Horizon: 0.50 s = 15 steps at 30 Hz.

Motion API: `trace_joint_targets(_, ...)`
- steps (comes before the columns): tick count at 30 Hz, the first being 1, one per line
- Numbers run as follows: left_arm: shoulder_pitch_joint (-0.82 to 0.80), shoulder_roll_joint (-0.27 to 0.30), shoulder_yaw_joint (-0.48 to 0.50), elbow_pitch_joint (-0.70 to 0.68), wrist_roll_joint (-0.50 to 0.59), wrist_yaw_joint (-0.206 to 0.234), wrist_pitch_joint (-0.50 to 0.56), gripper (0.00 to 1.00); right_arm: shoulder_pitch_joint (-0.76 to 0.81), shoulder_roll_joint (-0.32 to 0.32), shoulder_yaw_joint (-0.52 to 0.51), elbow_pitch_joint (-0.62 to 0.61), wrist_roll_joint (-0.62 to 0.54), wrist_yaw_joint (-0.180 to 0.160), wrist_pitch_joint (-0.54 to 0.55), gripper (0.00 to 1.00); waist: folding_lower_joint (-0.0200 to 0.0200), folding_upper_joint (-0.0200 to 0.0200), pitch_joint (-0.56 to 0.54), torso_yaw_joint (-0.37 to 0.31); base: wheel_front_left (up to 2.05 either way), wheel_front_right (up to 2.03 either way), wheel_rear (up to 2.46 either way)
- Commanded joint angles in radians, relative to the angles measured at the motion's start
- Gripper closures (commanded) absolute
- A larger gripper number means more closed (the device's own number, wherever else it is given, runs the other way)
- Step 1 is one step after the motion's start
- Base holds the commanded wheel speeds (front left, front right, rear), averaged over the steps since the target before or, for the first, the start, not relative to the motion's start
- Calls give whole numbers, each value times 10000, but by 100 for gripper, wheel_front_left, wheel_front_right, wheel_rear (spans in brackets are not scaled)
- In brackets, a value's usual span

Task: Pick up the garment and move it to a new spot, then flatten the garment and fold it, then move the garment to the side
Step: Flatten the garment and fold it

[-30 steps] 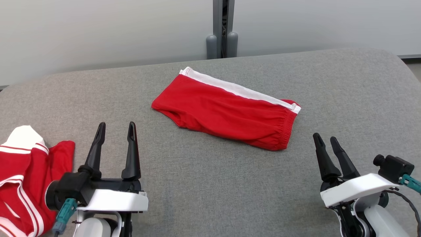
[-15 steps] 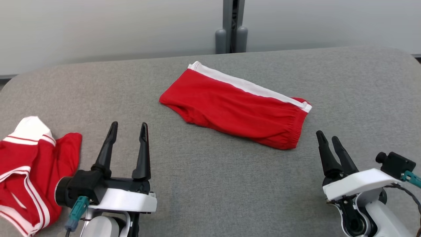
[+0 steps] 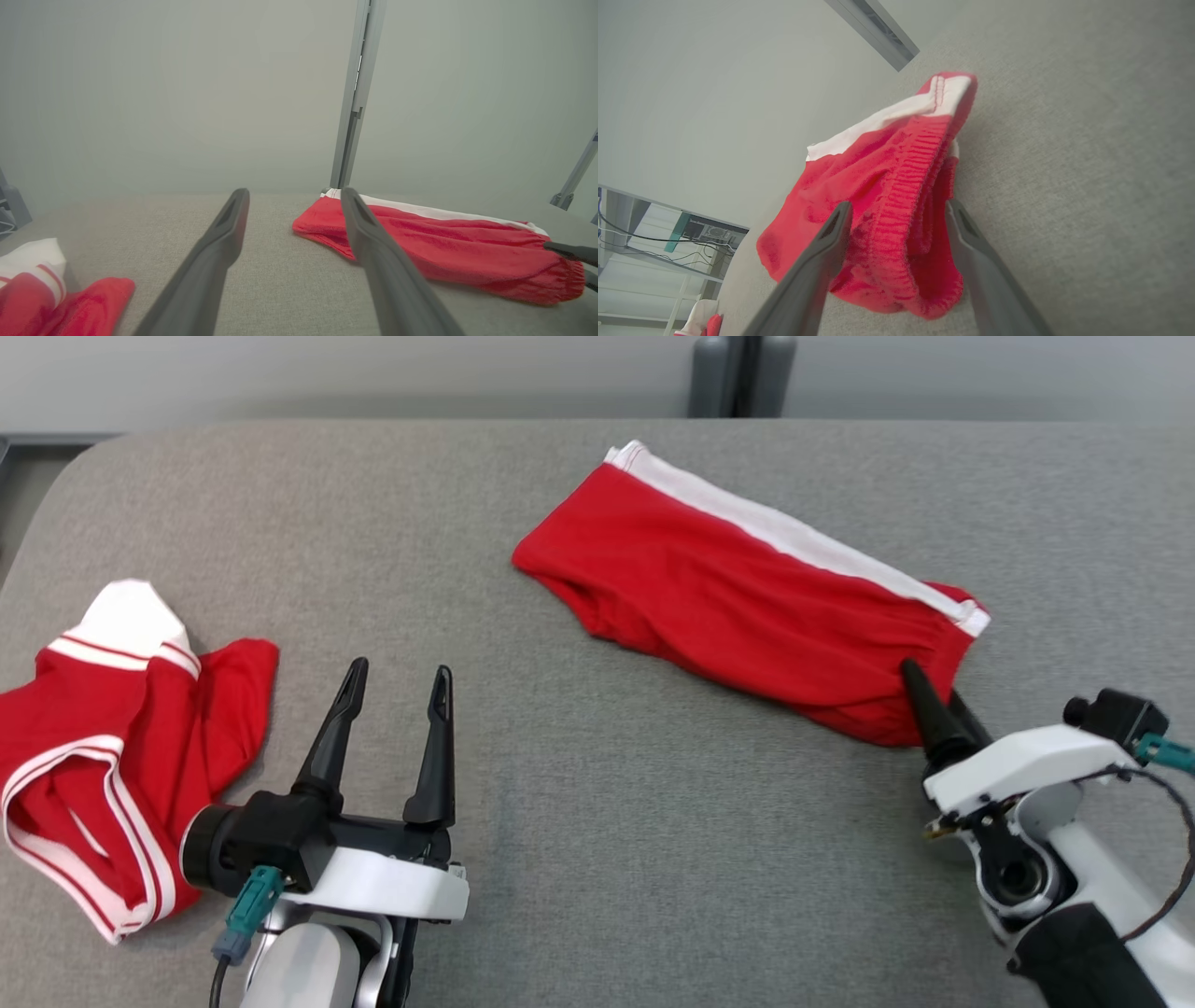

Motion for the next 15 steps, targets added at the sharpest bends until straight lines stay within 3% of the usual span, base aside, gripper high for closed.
trace_joint_targets(1,-198,34,-15,24,34,22,-8,0,-348,-147,-20,306,209,6,108,0,0,0,316,287,0,0,0)
trace_joint_targets(9,-468,30,-156,8,-67,147,-8,0,-1205,-331,152,1869,364,6,274,0,0,0,779,693,0,0,0)
trace_joint_targets(15,-593,30,-166,-42,-81,201,-8,0,-1410,-238,454,2150,545,7,574,0,0,0,950,748,0,0,0)
